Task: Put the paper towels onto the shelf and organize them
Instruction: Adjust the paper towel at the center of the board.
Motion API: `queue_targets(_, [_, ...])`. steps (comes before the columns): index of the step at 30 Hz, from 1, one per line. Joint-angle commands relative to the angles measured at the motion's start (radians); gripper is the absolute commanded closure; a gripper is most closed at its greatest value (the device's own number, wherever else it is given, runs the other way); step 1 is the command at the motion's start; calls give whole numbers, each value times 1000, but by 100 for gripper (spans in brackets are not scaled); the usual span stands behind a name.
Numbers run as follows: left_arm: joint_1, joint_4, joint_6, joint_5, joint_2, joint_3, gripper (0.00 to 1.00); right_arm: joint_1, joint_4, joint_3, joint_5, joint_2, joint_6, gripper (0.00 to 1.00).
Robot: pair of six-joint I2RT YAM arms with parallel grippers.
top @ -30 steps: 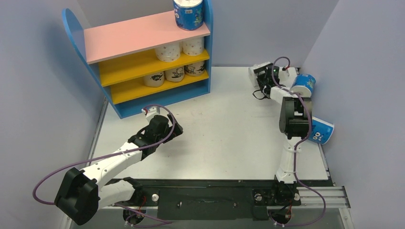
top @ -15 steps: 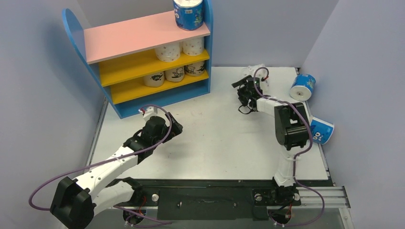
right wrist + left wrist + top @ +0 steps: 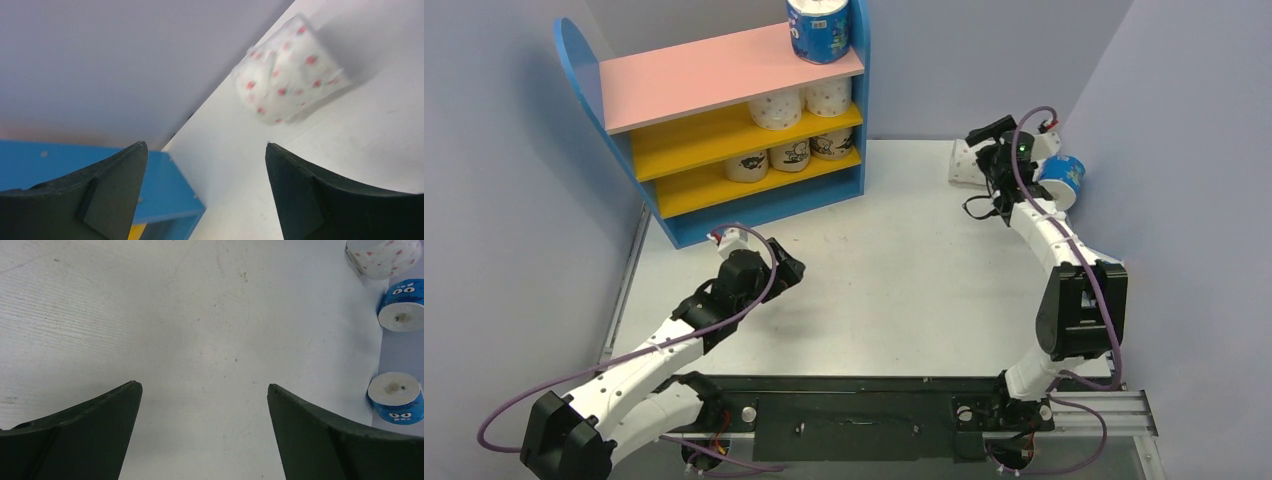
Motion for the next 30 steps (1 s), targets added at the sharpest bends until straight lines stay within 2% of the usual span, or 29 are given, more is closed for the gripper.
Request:
queue_targets(1, [-5, 0, -3, 2, -27, -4, 4, -117, -17, 70, 0, 85, -55, 17])
queue_targets(9, [-5, 0, 17, -24, -15, 1, 4, -212, 6, 222, -34, 290, -123, 14])
queue_targets(21, [-5, 14, 22, -37, 58, 29, 4, -228, -6, 443, -91, 507, -147, 13])
queue_targets(30, [-7, 16, 19, -15, 82, 42, 4, -197, 47, 377, -156, 508, -102, 13])
